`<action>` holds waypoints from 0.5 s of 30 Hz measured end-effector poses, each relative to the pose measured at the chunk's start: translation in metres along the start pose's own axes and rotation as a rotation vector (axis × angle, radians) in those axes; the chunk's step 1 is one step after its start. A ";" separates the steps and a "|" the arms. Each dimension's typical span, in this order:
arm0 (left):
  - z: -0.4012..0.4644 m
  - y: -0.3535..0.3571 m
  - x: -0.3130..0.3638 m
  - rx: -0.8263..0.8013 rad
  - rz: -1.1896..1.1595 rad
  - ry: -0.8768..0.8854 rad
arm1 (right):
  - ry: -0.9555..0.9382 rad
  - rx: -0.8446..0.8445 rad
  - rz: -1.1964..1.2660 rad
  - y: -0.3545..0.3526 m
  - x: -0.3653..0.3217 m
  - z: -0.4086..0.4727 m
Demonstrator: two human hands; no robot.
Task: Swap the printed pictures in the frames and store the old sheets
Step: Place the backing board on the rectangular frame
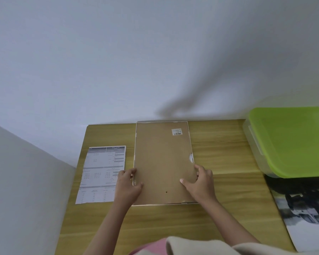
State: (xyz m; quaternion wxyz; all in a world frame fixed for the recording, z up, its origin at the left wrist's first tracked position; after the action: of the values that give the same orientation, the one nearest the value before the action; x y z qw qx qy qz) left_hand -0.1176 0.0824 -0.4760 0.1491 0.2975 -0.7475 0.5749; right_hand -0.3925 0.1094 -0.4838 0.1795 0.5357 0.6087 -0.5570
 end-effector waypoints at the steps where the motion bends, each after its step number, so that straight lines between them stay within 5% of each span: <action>1: 0.000 0.001 0.000 0.002 -0.005 0.001 | -0.007 -0.005 -0.003 0.000 0.000 0.000; 15: -0.001 0.003 -0.008 -0.005 -0.042 0.064 | -0.084 -0.103 -0.087 0.004 0.003 0.002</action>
State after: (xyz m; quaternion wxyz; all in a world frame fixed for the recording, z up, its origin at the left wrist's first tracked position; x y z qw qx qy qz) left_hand -0.1137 0.0861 -0.4821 0.1857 0.2945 -0.7374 0.5788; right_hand -0.3911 0.1088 -0.4890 0.2077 0.4749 0.6512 -0.5543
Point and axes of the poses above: each hand's wrist, its own z-axis towards the middle knuckle, its own y-axis out of the palm, x = y × z, the point moved 8 cm from there along z, towards the middle knuckle, and after that the axes turned 13 degrees about z, right-handed, at the moved point
